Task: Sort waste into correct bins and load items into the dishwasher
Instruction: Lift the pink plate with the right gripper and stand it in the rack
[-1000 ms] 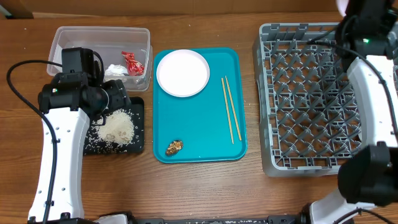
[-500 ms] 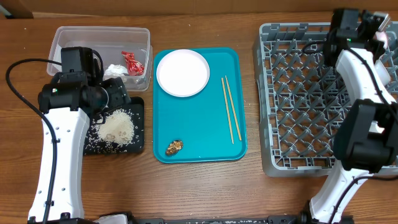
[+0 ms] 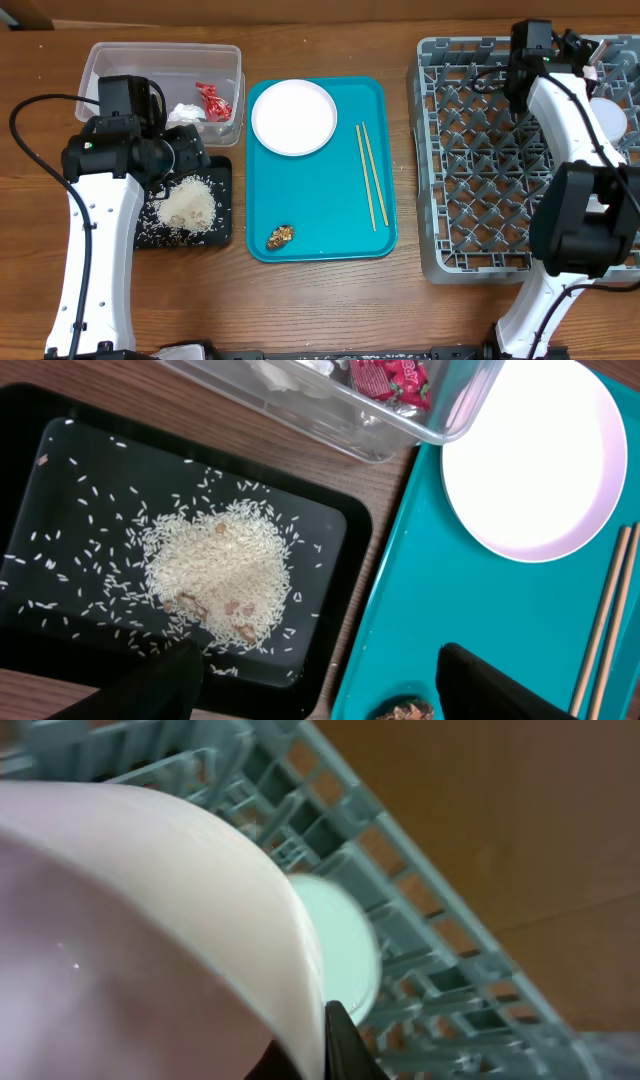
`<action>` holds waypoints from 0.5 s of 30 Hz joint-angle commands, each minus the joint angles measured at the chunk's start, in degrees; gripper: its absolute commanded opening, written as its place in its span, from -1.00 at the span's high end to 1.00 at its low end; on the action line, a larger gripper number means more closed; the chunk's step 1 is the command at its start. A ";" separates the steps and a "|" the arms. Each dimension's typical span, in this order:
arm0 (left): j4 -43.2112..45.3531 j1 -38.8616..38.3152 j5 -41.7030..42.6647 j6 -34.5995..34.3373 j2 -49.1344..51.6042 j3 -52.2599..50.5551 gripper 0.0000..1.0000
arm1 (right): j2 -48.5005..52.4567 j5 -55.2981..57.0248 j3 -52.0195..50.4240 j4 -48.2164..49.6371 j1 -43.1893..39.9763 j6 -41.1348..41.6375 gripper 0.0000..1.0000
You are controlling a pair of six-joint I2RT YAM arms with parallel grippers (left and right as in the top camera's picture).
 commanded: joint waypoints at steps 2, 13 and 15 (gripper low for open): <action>-0.07 0.20 -0.31 -0.15 -0.76 1.07 -0.54 | 1.18 -11.89 -1.27 -5.33 0.72 5.49 0.92; -0.90 0.20 -0.35 -0.15 -0.76 1.07 -0.54 | 0.66 3.76 -1.27 -6.80 0.72 12.35 0.92; -0.85 0.20 -0.35 -0.15 -0.76 1.07 -0.54 | 0.63 10.03 -1.27 -6.29 0.87 13.55 0.92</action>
